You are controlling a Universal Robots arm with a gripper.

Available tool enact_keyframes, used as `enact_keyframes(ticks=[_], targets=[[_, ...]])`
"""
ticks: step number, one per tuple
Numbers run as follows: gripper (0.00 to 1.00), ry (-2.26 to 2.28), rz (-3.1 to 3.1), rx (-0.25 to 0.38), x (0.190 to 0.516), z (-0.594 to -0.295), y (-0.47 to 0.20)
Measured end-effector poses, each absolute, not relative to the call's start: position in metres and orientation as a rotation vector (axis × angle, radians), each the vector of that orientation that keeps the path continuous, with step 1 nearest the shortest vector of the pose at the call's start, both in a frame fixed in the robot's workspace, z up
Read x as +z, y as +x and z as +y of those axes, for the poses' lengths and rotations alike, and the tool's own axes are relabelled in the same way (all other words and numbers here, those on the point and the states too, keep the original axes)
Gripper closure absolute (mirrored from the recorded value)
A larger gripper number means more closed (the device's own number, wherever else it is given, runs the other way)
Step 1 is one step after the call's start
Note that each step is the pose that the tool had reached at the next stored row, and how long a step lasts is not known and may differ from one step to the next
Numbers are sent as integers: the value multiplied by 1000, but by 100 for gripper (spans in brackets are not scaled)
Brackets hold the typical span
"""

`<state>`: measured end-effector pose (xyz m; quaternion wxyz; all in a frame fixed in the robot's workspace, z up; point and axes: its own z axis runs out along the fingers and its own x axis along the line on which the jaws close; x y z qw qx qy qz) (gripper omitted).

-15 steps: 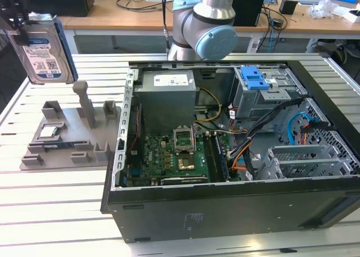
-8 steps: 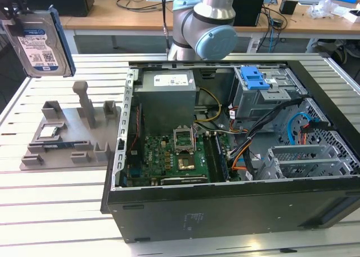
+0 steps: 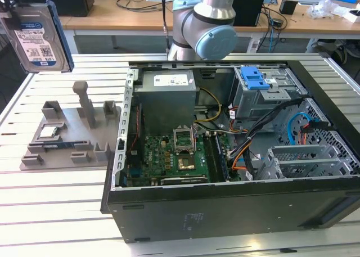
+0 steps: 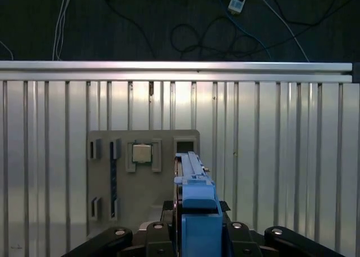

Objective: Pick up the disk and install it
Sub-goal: 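Pick up the disk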

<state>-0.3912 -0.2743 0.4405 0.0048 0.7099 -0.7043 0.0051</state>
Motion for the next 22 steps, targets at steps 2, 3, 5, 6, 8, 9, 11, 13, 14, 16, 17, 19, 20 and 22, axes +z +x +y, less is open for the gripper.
enact_keyframes(ticks=[2,3,5,6,8,9,11,13,14,16,17,19,20,22], targets=[[64,2224,-2206,16,443,-274,-391],[64,2224,-2206,16,445,-274,-391],[64,2224,-2206,16,448,-274,-391],[64,2224,-2206,16,449,-274,-391],[64,2224,-2206,16,455,-274,-391],[64,2224,-2206,16,457,-274,-391],[64,2224,-2206,16,461,-274,-391],[64,2224,-2206,16,465,-274,-391],[64,2224,-2206,16,467,-274,-391],[64,2223,-2206,16,472,-274,-391],[64,2224,-2206,16,474,-274,-391],[64,2224,-2206,16,481,-274,-391],[64,2224,-2206,16,484,-274,-391],[64,2223,-2206,16,491,-274,-391]])
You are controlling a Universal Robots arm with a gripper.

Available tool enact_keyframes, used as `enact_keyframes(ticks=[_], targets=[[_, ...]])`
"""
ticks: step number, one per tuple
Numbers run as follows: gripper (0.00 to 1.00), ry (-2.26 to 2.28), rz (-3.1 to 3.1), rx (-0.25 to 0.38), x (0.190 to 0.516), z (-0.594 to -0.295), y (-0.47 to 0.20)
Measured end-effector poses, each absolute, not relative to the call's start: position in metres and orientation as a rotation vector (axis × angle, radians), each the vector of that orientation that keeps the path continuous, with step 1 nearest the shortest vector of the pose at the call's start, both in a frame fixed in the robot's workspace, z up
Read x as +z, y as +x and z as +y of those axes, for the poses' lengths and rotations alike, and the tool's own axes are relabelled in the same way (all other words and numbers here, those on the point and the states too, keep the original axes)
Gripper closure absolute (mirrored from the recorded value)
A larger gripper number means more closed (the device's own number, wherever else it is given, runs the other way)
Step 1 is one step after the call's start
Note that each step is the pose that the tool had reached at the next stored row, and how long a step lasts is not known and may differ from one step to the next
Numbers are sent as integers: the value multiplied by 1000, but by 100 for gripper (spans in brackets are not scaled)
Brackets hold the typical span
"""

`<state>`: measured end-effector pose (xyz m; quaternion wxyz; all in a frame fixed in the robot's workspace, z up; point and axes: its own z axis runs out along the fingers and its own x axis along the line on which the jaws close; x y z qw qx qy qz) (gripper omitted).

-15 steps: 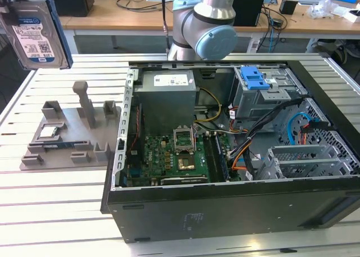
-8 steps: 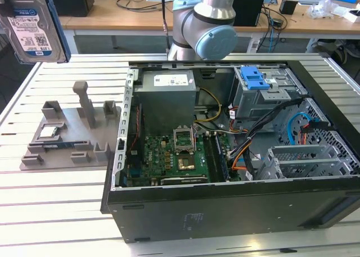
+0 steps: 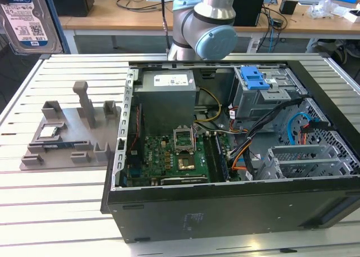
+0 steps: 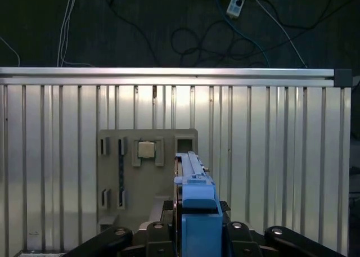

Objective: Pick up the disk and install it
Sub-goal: 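Pick up the disk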

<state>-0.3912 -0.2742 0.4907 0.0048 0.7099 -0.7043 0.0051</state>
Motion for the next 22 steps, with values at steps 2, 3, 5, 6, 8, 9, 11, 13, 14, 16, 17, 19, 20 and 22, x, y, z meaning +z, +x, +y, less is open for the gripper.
enact_keyframes(ticks=[2,3,5,6,8,9,11,13,14,16,17,19,20,22], targets=[[64,2224,-2206,16,492,-274,-391],[64,2224,-2206,16,492,-274,-391],[64,2224,-2206,16,492,-274,-391],[64,2224,-2206,16,492,-274,-391],[64,2223,-2206,16,492,-274,-390],[64,2224,-2206,16,492,-274,-389],[64,2224,-2206,16,492,-274,-384],[64,2224,-2206,16,492,-274,-377],[64,2224,-2206,16,492,-274,-375],[64,2224,-2206,16,492,-274,-369],[64,2224,-2206,16,492,-274,-365],[64,2224,-2206,16,492,-274,-356],[64,2224,-2206,16,492,-274,-350],[64,2224,-2206,16,492,-274,-342]])
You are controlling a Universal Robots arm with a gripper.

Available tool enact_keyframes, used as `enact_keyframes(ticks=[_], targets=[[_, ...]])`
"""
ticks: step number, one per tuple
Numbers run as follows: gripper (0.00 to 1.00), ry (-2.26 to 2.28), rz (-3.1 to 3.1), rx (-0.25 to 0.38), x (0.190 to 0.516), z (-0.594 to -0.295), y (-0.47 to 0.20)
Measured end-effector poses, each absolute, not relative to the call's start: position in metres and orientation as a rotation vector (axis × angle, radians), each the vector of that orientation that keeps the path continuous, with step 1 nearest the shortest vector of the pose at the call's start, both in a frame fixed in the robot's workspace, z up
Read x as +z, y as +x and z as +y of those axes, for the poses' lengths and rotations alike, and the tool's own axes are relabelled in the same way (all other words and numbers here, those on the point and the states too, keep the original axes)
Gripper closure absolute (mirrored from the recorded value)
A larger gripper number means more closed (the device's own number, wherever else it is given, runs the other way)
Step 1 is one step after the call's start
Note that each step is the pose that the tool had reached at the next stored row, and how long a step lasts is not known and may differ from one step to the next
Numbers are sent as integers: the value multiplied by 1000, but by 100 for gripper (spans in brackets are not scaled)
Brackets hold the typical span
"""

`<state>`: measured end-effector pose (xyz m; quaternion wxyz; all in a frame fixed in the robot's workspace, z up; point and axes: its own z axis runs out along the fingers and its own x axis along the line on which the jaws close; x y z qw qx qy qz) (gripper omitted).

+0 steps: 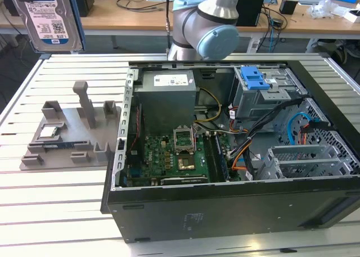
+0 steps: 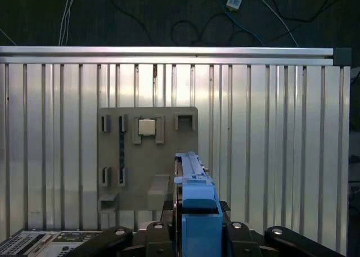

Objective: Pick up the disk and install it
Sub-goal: 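Pick up the disk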

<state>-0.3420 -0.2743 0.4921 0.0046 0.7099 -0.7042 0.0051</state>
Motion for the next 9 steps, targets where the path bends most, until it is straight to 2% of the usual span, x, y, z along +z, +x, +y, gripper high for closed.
enact_keyframes(ticks=[9], targets=[[64,2224,-2206,16,492,-274,-303]])
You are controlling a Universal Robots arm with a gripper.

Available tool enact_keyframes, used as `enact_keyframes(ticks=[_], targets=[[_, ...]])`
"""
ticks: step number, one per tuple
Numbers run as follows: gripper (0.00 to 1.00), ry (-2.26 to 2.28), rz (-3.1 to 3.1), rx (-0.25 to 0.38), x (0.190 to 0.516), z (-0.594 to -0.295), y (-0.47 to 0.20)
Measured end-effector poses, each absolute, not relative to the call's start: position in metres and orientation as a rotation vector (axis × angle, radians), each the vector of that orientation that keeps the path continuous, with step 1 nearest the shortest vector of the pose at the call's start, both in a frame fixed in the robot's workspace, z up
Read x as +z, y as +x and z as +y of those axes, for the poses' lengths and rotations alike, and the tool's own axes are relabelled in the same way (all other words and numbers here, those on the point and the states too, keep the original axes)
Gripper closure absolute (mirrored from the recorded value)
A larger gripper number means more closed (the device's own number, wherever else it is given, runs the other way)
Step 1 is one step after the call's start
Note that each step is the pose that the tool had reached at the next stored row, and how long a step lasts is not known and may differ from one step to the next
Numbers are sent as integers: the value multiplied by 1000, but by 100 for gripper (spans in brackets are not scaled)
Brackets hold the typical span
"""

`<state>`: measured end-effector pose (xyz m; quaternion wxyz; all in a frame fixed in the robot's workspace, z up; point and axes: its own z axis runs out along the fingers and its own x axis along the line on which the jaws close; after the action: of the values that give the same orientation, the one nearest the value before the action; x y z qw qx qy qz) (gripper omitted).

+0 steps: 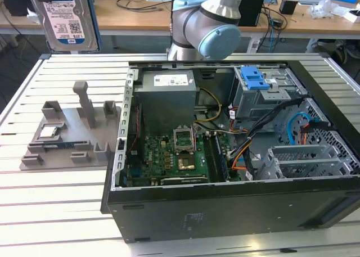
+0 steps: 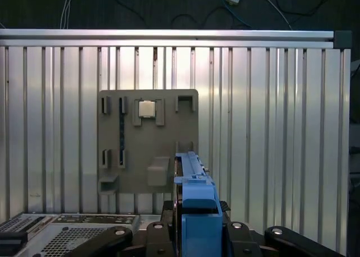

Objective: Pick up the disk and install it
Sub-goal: 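Pick up the disk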

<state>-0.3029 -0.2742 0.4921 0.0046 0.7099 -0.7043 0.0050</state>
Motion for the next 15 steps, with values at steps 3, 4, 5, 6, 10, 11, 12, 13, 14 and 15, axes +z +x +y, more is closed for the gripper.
enact_keyframes(ticks=[3,4,5,6,10,11,12,13,14,15], targets=[[64,2224,-2206,16,492,-274,-289],[64,2224,-2206,16,492,-274,-286],[64,2224,-2206,16,492,-274,-283],[64,2224,-2206,16,492,-274,-279],[64,2224,-2206,16,492,-274,-265],[64,2224,-2206,16,492,-274,-262],[64,2224,-2206,16,492,-274,-258],[64,2224,-2206,16,492,-274,-255],[64,2224,-2206,16,492,-274,-252],[64,2224,-2206,16,492,-274,-250]])
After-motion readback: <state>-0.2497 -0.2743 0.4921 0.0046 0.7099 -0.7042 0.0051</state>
